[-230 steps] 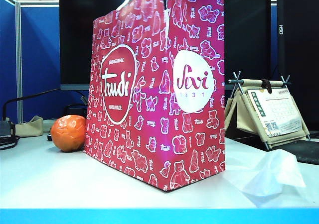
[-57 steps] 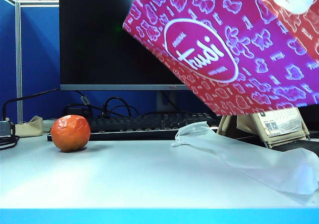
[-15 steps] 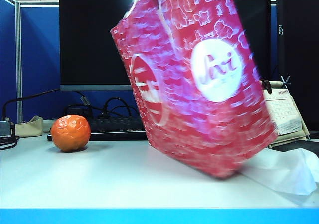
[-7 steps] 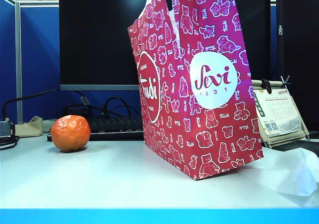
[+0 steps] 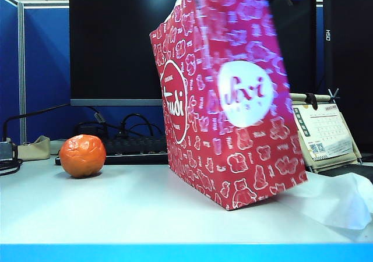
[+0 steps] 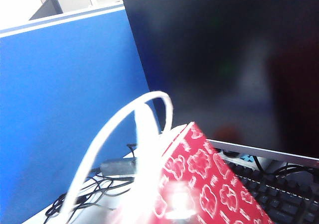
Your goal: Open the paper bag and put two oranges into the paper bag.
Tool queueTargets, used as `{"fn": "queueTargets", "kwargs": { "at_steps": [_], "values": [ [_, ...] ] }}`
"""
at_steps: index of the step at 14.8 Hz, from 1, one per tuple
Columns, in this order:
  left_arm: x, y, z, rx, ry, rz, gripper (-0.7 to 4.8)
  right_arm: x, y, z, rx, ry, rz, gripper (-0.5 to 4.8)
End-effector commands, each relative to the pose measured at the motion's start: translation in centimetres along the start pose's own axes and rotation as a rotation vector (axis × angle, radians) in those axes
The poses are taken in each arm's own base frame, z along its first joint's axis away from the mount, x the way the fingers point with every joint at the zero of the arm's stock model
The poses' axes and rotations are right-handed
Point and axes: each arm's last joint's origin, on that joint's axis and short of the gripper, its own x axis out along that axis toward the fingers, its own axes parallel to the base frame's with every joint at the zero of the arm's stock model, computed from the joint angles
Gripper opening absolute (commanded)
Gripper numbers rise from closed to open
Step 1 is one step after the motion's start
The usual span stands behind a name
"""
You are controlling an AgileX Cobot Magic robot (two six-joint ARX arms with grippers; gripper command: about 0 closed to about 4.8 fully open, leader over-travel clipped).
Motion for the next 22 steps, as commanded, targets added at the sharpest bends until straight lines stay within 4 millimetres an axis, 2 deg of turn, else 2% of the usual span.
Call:
{"fn": "queueTargets", "kwargs": {
  "at_steps": [1, 3, 4, 8, 11, 14, 18, 19, 21, 22],
  "values": [
    [0.1, 0.0, 0.0, -0.001, 0.005, 0.02, 4.56, 0.0, 0.0, 0.0, -0.001, 0.003, -0.006, 1.96],
    [0.1, 0.0, 0.0, -0.001, 0.006, 0.02, 4.56, 0.1, 0.0, 0.2, -0.001, 0.004, -0.008, 2.58],
    [0.4, 0.0, -0.2, 0.001, 0.017, 0.017, 4.56, 0.1, 0.1, 0.9, -0.006, -0.01, -0.012, 2.67],
    [1.6, -0.4, -0.8, 0.007, 0.056, 0.004, 4.56, -0.8, 0.7, 3.5, -0.053, -0.08, -0.028, 2.67],
    [3.8, -0.9, -1.4, 0.006, 0.068, -0.014, 4.56, -2.3, -0.1, 4.5, -0.078, -0.065, -0.107, 2.67],
    [7.9, -2.1, -3.2, -0.007, 0.085, -0.065, 4.56, -4.0, 0.1, 6.5, -0.136, -0.131, -0.139, 2.67],
    [14.3, -4.2, -8.0, -0.004, 0.161, -0.03, 4.56, -7.2, 2.2, 11.6, -0.25, -0.181, -0.188, 2.67],
    [15.3, -4.6, -8.8, -0.002, 0.18, -0.035, 4.55, -7.6, 2.8, 12.4, -0.275, -0.181, -0.19, 2.67],
    [19.2, -5.7, -11.3, -0.008, 0.308, -0.066, 4.56, -8.6, 4.1, 13.9, -0.308, -0.191, -0.187, 2.67],
    [22.0, -5.9, -12.6, -0.008, 0.398, -0.068, 4.56, -9.3, 4.6, 14.4, -0.315, -0.207, -0.185, 2.67]
  ]
}}
